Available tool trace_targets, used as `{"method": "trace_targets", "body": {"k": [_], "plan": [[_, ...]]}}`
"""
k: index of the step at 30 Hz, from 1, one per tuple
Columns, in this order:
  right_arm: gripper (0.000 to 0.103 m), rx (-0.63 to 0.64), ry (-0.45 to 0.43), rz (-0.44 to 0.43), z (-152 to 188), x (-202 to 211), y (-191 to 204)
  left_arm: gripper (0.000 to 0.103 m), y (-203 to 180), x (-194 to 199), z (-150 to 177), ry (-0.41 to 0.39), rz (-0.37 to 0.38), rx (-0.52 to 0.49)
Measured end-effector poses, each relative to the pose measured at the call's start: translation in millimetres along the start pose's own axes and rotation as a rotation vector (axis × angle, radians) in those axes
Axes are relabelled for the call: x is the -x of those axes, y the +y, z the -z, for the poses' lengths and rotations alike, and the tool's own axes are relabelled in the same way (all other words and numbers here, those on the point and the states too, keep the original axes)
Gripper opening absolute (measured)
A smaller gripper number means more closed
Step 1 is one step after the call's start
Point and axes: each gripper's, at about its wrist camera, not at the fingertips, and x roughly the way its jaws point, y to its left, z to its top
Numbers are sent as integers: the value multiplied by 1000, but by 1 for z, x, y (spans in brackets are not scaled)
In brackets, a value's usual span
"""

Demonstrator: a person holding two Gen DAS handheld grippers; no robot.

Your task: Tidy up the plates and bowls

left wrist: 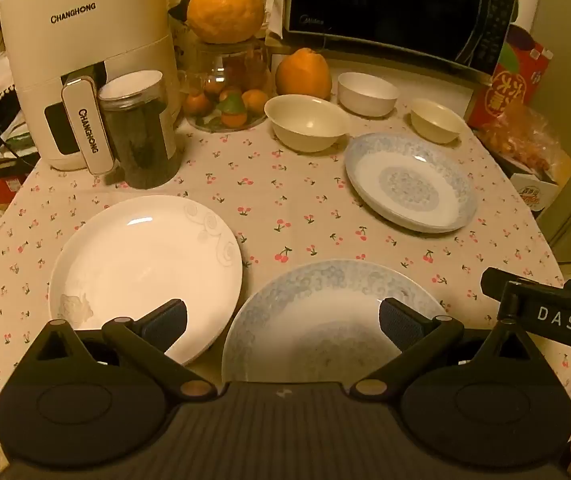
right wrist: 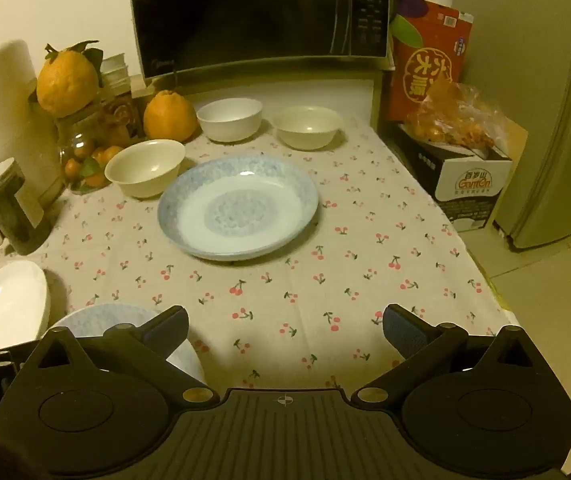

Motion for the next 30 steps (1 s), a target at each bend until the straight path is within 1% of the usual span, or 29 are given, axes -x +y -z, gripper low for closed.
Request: {"method": "trace_targets", "body": {"k": [5, 6, 7, 9, 30], "plan": [[103, 5, -1, 5, 0, 0, 1, 103, 2, -1, -1, -13, -11, -11], [103, 4, 0, 4, 1, 0, 1, 103, 2, 2, 1, -30, -3, -12], [103, 4, 1, 5, 1, -1, 1, 103, -2, 2, 1, -29, -17, -23], [103, 2, 2, 5, 1, -1, 1, 103, -2, 3, 1, -26, -19, -26], [103, -4, 16, 9, 2, -3, -1, 103, -3, -2, 0, -7, -6, -20]]}}
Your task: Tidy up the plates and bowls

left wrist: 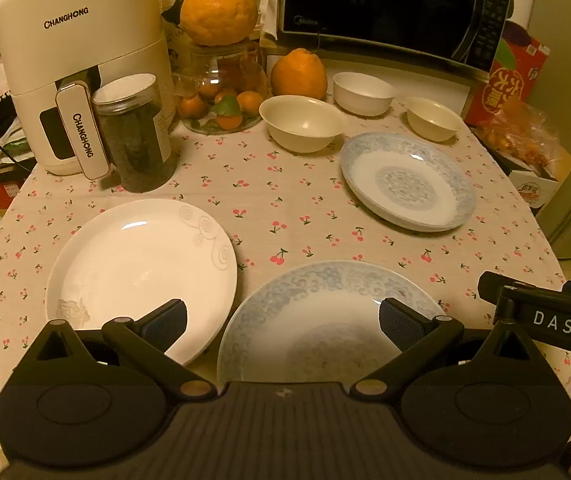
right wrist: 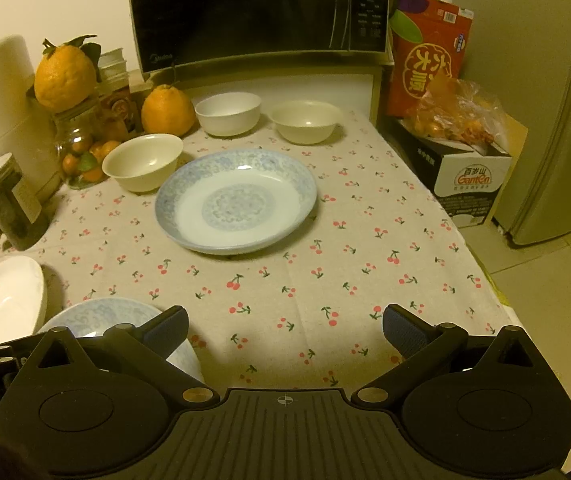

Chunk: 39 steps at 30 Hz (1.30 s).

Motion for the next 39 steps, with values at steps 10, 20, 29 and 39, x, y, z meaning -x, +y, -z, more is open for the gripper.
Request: {"method": "trace_targets", "body": {"k": [10, 20, 29, 39], "plan": [[103, -3, 5, 1, 0, 0, 0, 103, 0, 1, 1, 1, 1, 4], [103, -3, 7, 0, 1, 0, -1, 103, 0, 1, 0, 1, 2, 5], [103, -4, 11, 3, 1, -1, -1, 103, 0, 1, 0, 1, 2, 5], [103, -4, 13, 3, 1, -1, -1, 103, 0, 1, 0, 2, 3, 6]]}}
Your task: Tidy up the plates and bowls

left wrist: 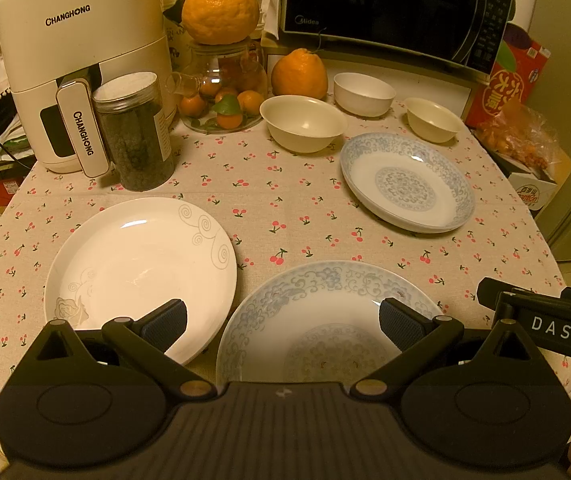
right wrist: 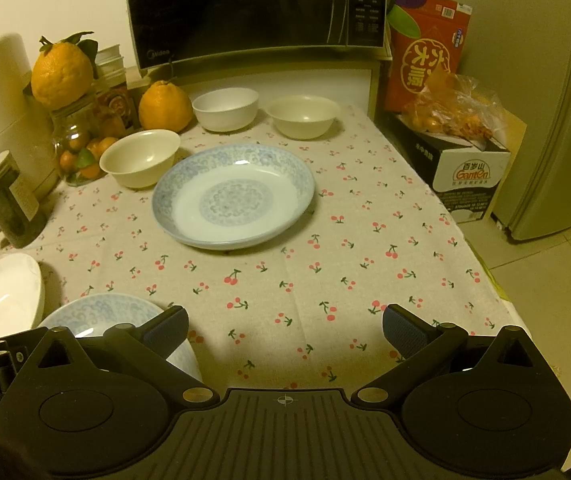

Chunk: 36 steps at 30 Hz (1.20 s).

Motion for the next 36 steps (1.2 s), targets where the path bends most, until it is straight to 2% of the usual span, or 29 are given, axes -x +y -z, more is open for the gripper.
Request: {"method": "trace_targets", "body": {"k": [36], "plan": [[103, 1, 21, 22, -3, -3, 0, 103, 1, 0, -4, -4, 4, 12]]}}
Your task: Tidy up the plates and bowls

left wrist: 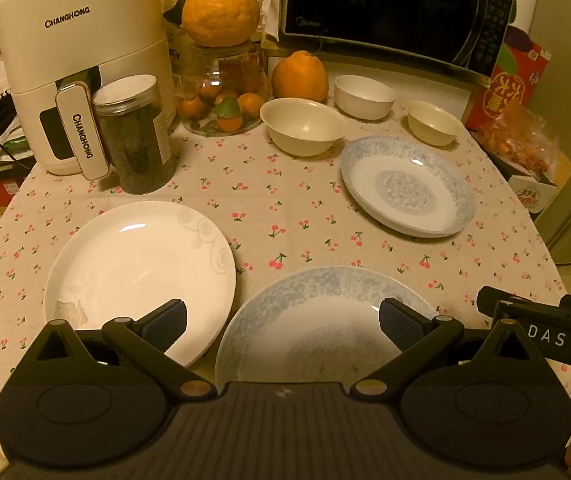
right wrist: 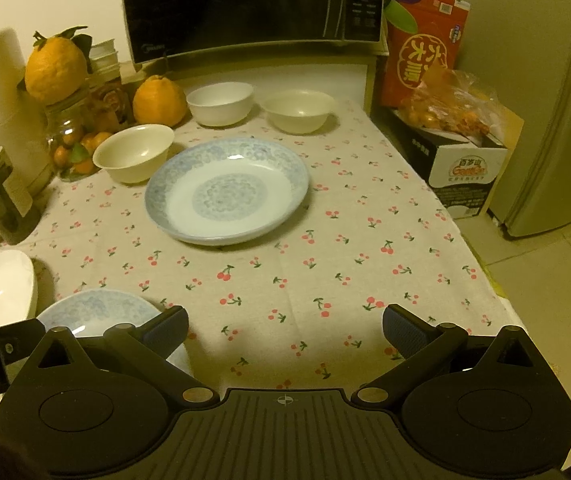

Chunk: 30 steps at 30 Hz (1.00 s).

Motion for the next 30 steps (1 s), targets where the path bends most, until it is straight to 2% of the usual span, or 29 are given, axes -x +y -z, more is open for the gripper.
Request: {"method": "trace_targets", "body": {"k": [11, 23, 30], "plan": [[103, -9, -38, 13, -24, 9, -11, 103, -8, -2, -16, -13, -4, -8], [103, 85, -101, 3, -70, 19, -12, 103, -19, -2, -42, -19, 25, -56], [103, 104, -117, -11, -94, 9, -14, 103, -19, -12, -58, -14, 15, -60]]}}
